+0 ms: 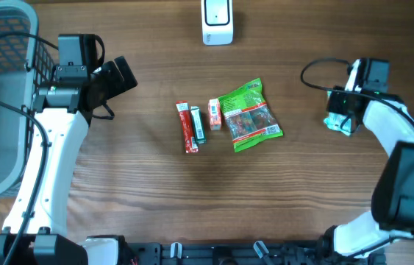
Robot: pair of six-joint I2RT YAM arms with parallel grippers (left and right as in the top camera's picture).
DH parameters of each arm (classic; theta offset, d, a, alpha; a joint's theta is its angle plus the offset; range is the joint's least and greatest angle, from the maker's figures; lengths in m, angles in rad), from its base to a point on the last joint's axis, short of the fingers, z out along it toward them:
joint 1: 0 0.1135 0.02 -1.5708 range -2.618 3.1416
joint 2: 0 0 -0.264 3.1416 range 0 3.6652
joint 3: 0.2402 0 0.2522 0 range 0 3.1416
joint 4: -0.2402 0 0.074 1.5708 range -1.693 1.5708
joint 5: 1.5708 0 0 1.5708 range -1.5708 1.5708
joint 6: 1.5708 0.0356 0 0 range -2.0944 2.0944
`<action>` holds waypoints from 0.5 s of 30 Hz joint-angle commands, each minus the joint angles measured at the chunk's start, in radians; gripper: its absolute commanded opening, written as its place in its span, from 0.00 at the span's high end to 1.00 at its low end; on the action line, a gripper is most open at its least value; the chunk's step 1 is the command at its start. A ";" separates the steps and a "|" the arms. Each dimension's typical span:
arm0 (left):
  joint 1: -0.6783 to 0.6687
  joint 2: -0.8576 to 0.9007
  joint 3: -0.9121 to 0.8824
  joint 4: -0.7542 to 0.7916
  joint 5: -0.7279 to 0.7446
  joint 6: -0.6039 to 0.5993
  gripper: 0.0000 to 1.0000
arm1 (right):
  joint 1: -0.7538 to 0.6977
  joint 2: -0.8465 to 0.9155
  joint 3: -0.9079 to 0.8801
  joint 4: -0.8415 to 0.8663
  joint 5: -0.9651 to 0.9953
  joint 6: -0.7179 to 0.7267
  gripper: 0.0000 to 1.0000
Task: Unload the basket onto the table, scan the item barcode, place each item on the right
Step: 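Press the wipes pack flat with the right gripper and release it, then swing the right gripper to the green gummy bag and grasp it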
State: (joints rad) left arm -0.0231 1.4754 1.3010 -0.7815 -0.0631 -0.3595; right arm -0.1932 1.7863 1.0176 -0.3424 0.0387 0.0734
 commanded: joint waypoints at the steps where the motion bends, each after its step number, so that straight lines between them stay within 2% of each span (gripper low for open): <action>1: 0.006 0.005 0.006 0.001 -0.013 0.012 0.00 | -0.001 0.084 -0.015 -0.008 0.035 0.060 0.86; 6: 0.006 0.005 0.006 0.001 -0.013 0.012 0.00 | -0.001 0.079 0.015 -0.036 0.031 0.056 0.83; 9: 0.006 0.005 0.006 0.001 -0.013 0.012 0.00 | -0.001 0.010 0.081 -0.117 -0.005 0.043 0.71; 11: 0.006 0.005 0.006 0.001 -0.013 0.012 0.00 | -0.001 -0.043 0.121 -0.183 -0.081 0.005 0.53; 14: 0.006 0.005 0.006 0.001 -0.013 0.012 0.00 | 0.000 -0.115 0.148 -0.283 -0.097 0.008 0.55; 15: 0.006 0.005 0.006 0.001 -0.013 0.012 0.00 | -0.001 -0.132 0.147 -0.323 -0.096 0.011 0.58</action>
State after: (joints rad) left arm -0.0231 1.4754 1.3010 -0.7815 -0.0631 -0.3595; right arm -0.1925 1.7481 1.1202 -0.6109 -0.0113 0.0971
